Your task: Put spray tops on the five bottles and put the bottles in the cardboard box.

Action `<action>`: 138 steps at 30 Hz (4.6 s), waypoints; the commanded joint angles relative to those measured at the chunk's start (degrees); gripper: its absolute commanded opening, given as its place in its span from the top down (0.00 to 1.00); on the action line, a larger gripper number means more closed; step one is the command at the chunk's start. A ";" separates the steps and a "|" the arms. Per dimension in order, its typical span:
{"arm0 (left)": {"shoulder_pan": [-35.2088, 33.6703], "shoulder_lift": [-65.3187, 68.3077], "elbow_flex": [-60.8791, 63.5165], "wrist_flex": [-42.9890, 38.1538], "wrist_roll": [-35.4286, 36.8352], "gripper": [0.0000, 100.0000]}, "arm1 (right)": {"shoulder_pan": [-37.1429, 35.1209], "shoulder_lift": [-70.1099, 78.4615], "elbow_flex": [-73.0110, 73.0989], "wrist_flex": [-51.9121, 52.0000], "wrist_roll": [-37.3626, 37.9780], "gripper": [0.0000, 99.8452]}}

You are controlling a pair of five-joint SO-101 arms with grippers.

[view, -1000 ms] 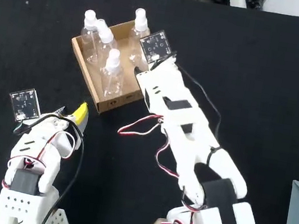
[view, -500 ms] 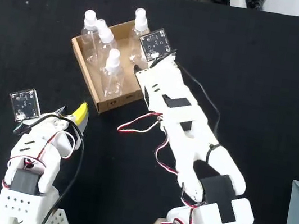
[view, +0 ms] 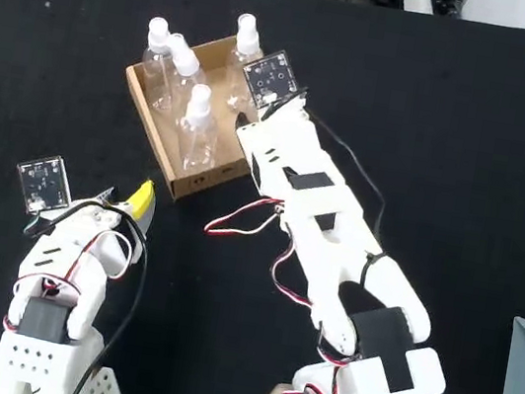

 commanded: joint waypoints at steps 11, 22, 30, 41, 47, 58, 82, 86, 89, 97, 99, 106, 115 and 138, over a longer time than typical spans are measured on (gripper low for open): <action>-0.57 -0.18 1.36 -0.35 -0.35 0.82 | 1.58 -0.22 -3.56 -1.14 -0.18 0.75; -0.57 -0.18 1.36 -0.35 -0.35 0.82 | 1.41 -0.40 -3.65 -1.14 -0.18 0.75; -0.57 -0.18 1.36 -0.35 -0.35 0.82 | 1.41 -0.31 -3.65 -1.14 -0.18 0.75; -0.57 -0.09 1.36 -0.35 -0.35 0.82 | 0.62 -0.75 -3.74 -1.14 -0.53 0.75; -0.57 -0.09 1.36 -0.35 -0.35 0.82 | 0.70 -0.22 -5.49 -1.14 -0.53 0.75; -0.57 -0.09 1.36 -0.35 -0.35 0.82 | -1.93 -0.13 -7.08 -1.14 -0.53 0.75; -1.80 -0.18 1.36 -0.35 -0.35 0.82 | -3.60 -3.30 -3.21 6.33 -0.53 0.75; -1.80 -0.18 1.36 -0.35 -0.35 0.82 | -3.78 -6.29 -3.30 7.74 -0.62 0.75; -1.80 -0.18 1.36 -0.35 -0.35 0.82 | -3.69 -7.08 -3.38 7.65 -0.62 0.75; -1.80 -0.18 1.36 -0.35 -0.35 0.82 | -3.34 -7.08 -5.93 7.47 -0.62 0.75; -1.80 -0.18 1.36 -0.35 -0.35 0.82 | -3.43 -6.99 -6.64 7.47 -0.62 0.75; -1.80 -0.18 1.36 -0.35 -0.35 0.82 | -3.60 -6.99 -8.13 7.47 -5.45 0.75; -1.80 -0.18 1.36 -0.35 -0.35 0.82 | -3.34 -6.99 -7.69 7.47 -6.07 0.75; -1.80 -0.18 1.36 -0.35 -0.35 0.82 | -3.69 -11.74 -3.38 10.02 -6.24 0.75</action>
